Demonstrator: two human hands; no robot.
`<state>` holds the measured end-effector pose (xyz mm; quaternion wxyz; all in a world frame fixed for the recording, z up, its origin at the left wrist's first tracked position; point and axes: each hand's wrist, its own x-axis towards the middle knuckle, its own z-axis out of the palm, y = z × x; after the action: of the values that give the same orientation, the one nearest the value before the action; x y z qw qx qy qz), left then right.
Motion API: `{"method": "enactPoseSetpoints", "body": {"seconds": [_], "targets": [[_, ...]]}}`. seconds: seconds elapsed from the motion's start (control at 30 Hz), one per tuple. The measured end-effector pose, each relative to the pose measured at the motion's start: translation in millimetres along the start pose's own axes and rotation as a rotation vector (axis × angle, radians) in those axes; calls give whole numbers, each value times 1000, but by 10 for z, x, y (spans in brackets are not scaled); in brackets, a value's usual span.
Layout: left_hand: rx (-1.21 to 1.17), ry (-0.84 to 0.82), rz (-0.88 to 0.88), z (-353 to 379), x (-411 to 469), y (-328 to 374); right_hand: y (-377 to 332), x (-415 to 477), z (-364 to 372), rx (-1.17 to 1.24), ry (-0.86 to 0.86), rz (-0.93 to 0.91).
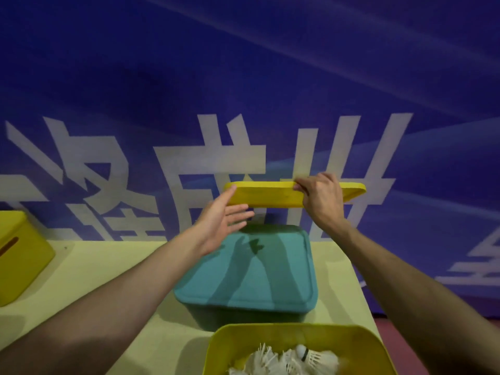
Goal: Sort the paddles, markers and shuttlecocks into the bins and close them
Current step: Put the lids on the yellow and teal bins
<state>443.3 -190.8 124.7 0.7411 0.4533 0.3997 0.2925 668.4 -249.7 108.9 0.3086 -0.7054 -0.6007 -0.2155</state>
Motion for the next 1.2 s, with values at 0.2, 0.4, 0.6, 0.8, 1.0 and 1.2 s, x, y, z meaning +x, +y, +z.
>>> {"method": "enactPoseSetpoints", "body": {"seconds": [0.2,0.4,0.6,0.8,1.0,1.2], "targets": [[-474,126,-38,-74,-512,175,-549,-150,-517,61,37,-178],[-616,215,9,-342,-1103,192,-1134,-554,-922,64,-35,-261],[-555,220,30,-763,-1832,-65,-1419,-1117,-1190,162,-130,95],[-463,217,-8,-1144,-2402,-505,-1553,-1693,-1506,210,-422,802],[-327,146,46,-1188,-2700,-869,-1607,-2123,-1659,418,-417,1087],[271,189,140,-1106,-2789,-1349,-1382,-2572,-1751,135,-368,1009]]}}
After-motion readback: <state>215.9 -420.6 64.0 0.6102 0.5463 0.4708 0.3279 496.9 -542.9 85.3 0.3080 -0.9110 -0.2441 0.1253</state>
